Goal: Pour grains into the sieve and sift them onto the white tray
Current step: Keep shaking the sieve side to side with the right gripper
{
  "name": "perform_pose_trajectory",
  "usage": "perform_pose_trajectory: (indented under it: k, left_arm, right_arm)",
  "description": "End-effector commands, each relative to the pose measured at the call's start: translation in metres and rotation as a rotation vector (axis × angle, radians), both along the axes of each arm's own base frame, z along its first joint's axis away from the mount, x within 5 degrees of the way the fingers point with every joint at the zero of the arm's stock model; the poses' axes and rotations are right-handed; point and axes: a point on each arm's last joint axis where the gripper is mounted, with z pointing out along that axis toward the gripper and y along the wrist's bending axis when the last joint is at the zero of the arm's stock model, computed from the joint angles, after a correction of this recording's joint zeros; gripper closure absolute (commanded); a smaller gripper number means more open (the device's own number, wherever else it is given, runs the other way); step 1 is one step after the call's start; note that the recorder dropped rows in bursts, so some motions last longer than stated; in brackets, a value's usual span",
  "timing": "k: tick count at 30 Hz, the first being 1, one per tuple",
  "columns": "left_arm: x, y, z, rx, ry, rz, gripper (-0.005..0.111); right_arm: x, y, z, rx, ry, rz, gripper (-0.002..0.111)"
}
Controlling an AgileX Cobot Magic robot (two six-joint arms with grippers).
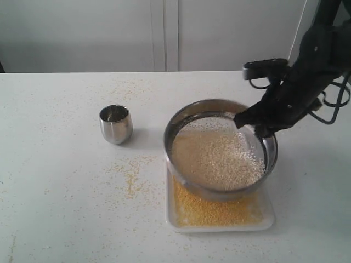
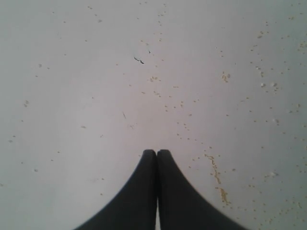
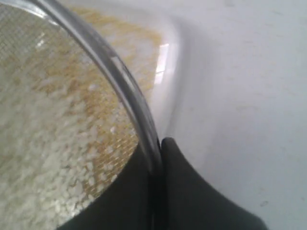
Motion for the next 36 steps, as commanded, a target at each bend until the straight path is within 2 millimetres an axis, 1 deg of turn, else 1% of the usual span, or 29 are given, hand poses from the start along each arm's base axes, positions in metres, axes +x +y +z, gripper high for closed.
perform_pose_trajectory:
  k: [1, 2, 3, 4, 5, 7, 8, 10, 11, 12, 13, 15, 16, 17, 18, 20, 21, 22, 23, 25, 26, 27, 29, 30, 31, 32, 34, 35, 36]
  left_arm:
    - [-0.003, 0.0, -0.001, -0.007, 0.008, 0.004, 0.107]
    - [-0.003, 0.0, -0.001, -0.007, 0.008, 0.004, 0.107]
    - [-0.003, 0.0, -0.001, -0.007, 0.008, 0.004, 0.107]
    - [-0.003, 0.0, -0.001, -0.007, 0.008, 0.004, 0.107]
    - [-0.003, 0.0, -0.001, -0.007, 0.008, 0.004, 0.107]
    - [-0.003, 0.0, -0.001, -0.007, 0.008, 0.004, 0.107]
    - [-0.003, 0.0, -0.001, -0.007, 0.008, 0.004, 0.107]
    - [-0.003, 0.0, -0.001, -0.007, 0.008, 0.004, 0.107]
    - [-0.003, 0.0, -0.001, -0.007, 0.008, 0.004, 0.107]
    - [-0.003, 0.0, -0.001, -0.007, 0.008, 0.004, 0.107]
    - [-0.003, 0.0, -0.001, -0.007, 0.008, 0.004, 0.107]
    - [-0.003, 0.0, -0.001, -0.007, 0.008, 0.004, 0.107]
    - [-0.003, 0.0, -0.001, -0.007, 0.008, 0.004, 0.107]
    - [-0.003, 0.0, -0.001, -0.007, 0.008, 0.004, 0.107]
    - [-0.003, 0.0, -0.001, -0.007, 0.008, 0.004, 0.107]
    - [-0.003, 0.0, -0.001, -0.007, 0.008, 0.004, 0.107]
    - [-0.003, 0.0, -0.001, -0.007, 0.008, 0.004, 0.107]
    - [-0.003, 0.0, -0.001, -0.007, 0.008, 0.004, 0.107]
    - [-0.003, 0.0, -0.001, -0.007, 0.008, 0.004, 0.107]
    - [-0.003, 0.0, -0.001, -0.007, 0.008, 0.004, 0.107]
    - [-0.003, 0.0, -0.001, -0.007, 0.008, 0.004, 0.107]
    - [-0.003, 0.0, -0.001, -0.007, 0.008, 0.004, 0.107]
    - [-0.003, 0.0, -0.001, -0.007, 0.008, 0.004, 0.107]
    - [-0.003, 0.0, -0.001, -0.007, 0.008, 0.004, 0.107]
    - [-0.003, 0.0, -0.001, -0.007, 0.008, 0.004, 0.107]
    - [-0.003, 0.0, -0.001, -0.007, 0.008, 0.004, 0.107]
    - [-0.003, 0.0, -0.001, -0.007, 0.008, 0.004, 0.107]
    - [-0.003, 0.0, -0.001, -0.007, 0.008, 0.004, 0.107]
    - [-0.003, 0.0, -0.001, -0.007, 0.008, 0.004, 0.107]
  right_arm:
    - [0.003, -0.012, 0.006, 0.002, -0.022, -0.18, 0.108]
    - [0.007, -0.021, 0.006, 0.05, -0.022, -0.39, 0.108]
    - [0.007, -0.021, 0.005, 0.083, -0.016, -0.431, 0.108]
    - [0.005, -0.014, 0.004, 0.089, -0.016, -0.34, 0.108]
    - [-0.001, 0.003, 0.003, 0.091, 0.0, -0.113, 0.108]
    - [-0.016, 0.02, 0.001, 0.038, 0.049, 0.307, 0.108]
    - [-0.017, 0.02, 0.002, 0.0, 0.034, 0.36, 0.108]
    - [-0.001, 0.001, 0.006, -0.031, -0.056, 0.026, 0.108]
    - [0.007, -0.012, 0.007, 0.032, -0.076, -0.29, 0.108]
    - [0.008, -0.015, 0.006, 0.086, -0.065, -0.424, 0.108]
    - [0.008, -0.012, 0.007, 0.093, -0.065, -0.382, 0.108]
    - [-0.004, 0.013, 0.002, 0.074, -0.004, 0.0, 0.108]
    - [-0.014, 0.023, -0.001, 0.057, 0.051, 0.251, 0.108]
    - [-0.02, 0.025, -0.002, 0.033, 0.077, 0.367, 0.108]
    - [-0.016, 0.021, -0.003, 0.0, 0.06, 0.291, 0.108]
    - [0.002, -0.002, -0.001, 0.032, -0.017, -0.206, 0.108]
    - [0.005, -0.007, -0.001, 0.079, -0.009, -0.37, 0.108]
    - [0.005, -0.005, 0.0, 0.106, -0.002, -0.384, 0.108]
    - [0.001, 0.005, -0.002, 0.109, 0.015, -0.239, 0.108]
    - [-0.014, 0.025, -0.003, 0.075, 0.063, 0.225, 0.108]
    - [-0.017, 0.026, -0.002, 0.057, 0.078, 0.296, 0.108]
    - [-0.01, 0.018, -0.002, 0.042, 0.054, 0.174, 0.108]
    - [0.006, -0.009, 0.0, 0.082, -0.001, -0.326, 0.108]
    - [0.008, -0.014, 0.0, 0.113, 0.007, -0.439, 0.108]
    - [0.006, -0.009, 0.0, 0.132, 0.015, -0.392, 0.108]
    - [0.002, 0.004, -0.002, 0.143, 0.039, -0.229, 0.108]
    - [-0.014, 0.025, -0.003, 0.109, 0.084, 0.238, 0.108]
    - [-0.015, 0.024, -0.003, 0.084, 0.088, 0.262, 0.108]
    - [-0.007, 0.013, -0.003, 0.054, 0.056, 0.087, 0.108]
